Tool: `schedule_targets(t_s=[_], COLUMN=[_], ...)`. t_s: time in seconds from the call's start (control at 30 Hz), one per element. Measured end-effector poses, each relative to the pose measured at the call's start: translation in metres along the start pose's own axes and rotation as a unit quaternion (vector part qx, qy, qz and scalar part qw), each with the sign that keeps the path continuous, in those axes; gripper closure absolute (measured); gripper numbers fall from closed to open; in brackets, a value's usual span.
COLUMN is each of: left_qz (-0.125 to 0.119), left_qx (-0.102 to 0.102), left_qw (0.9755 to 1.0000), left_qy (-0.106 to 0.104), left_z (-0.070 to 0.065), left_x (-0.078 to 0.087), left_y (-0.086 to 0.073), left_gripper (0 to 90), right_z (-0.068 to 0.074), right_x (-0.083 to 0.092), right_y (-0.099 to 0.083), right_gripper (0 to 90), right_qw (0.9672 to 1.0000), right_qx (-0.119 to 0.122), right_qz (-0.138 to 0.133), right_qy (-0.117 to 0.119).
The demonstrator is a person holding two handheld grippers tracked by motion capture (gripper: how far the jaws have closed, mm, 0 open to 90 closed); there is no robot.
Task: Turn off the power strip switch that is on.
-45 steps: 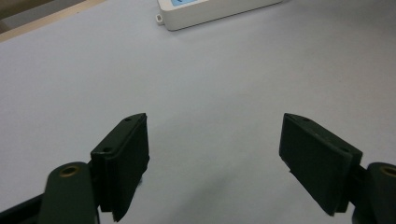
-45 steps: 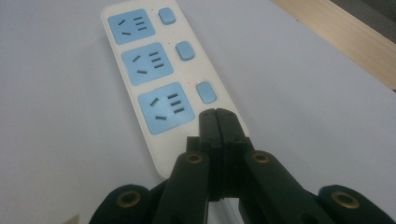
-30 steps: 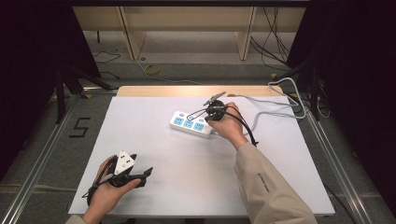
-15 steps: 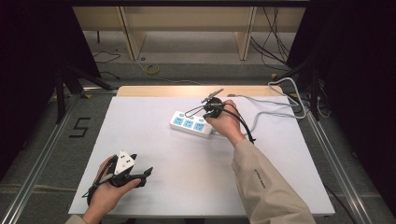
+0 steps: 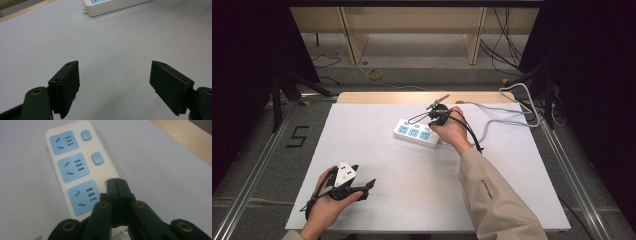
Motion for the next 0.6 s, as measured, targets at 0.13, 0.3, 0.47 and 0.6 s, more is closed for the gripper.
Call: schedule_targets(t_s=[0.13,0.3,0.47,0.6], left_qz=[0.0,0.0,0.0,-0.001], left_qx=[0.0,-0.001,-0.001,-0.002], left_qw=[1.0,1.0,1.0,1.0], left_qy=[0.0,0.0,0.0,-0.001], left_z=[0.0,0.0,0.0,0.0], left_x=[0.0,0.0,0.0,0.0], left_y=[0.0,0.0,0.0,0.0], left_gripper=[24.0,24.0,24.0,24.0], right_z=[-0.001,-0.001,-0.002,-0.001], right_x=[-0.001,-0.004,-0.008,-0.011], right_y=[0.0,0.001,0.003,0.003], right_gripper=[90.0,90.0,90.0,90.0], right_qw=[1.0,1.0,1.0,1.0], right_qx=[-0.002,-0.003,-0.001,-0.005], right_qz=[0.002,0.002,0.002,0.004], right_qy=[0.0,0.002,0.002,0.003])
Point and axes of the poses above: each handheld gripper's, and its own axes: x roughly backward along the jaws, y roughly out of its top, z roughly to its left, the point moved 10 cm from there along -x, roughly forward along the jaws, and after that the axes turned 12 degrees about y, right-handed, at the moved point
